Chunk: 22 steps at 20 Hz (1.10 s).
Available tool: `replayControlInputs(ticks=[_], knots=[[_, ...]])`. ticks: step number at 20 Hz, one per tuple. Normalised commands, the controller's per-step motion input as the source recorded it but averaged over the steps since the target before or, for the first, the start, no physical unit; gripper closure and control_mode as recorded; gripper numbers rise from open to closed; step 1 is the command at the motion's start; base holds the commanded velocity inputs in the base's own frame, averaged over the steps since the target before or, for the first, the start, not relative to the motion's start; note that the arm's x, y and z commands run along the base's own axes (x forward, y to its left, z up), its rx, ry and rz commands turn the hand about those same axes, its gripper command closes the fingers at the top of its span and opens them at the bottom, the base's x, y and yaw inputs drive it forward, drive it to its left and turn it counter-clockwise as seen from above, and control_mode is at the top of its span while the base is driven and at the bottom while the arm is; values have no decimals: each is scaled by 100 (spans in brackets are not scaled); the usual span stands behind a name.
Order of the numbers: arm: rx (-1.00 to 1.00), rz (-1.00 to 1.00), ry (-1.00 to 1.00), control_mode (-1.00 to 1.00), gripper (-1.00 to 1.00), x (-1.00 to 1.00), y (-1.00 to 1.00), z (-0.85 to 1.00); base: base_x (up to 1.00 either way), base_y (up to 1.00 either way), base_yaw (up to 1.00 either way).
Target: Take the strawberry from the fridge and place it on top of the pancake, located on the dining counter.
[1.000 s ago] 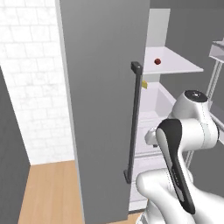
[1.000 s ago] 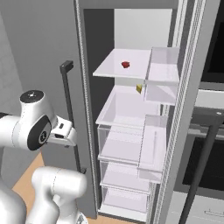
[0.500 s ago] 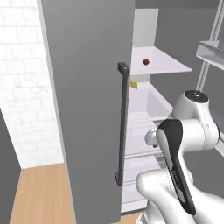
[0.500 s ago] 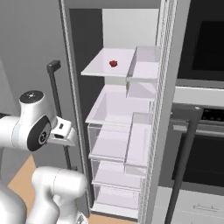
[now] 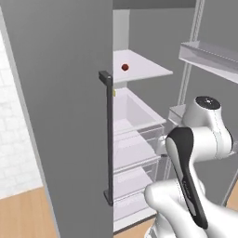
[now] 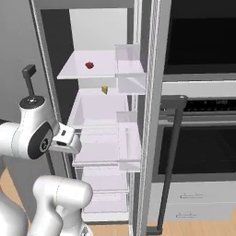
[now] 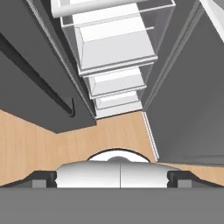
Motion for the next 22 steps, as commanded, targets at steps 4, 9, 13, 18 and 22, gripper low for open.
replayControlInputs(ticks=[4, 9, 13, 18, 22], knots=[[0, 0, 0, 100, -100, 0, 0, 0, 31, -27, -11], [0, 0, 0, 100, -100, 0, 0, 0, 28, -61, 0], [0, 0, 0, 100, -100, 0, 0, 0, 37, -26, 0], [0, 0, 0, 100, -100, 0, 0, 0, 54, 0, 0], [0, 0, 0, 100, -100, 0, 0, 0, 55, 0, 0]])
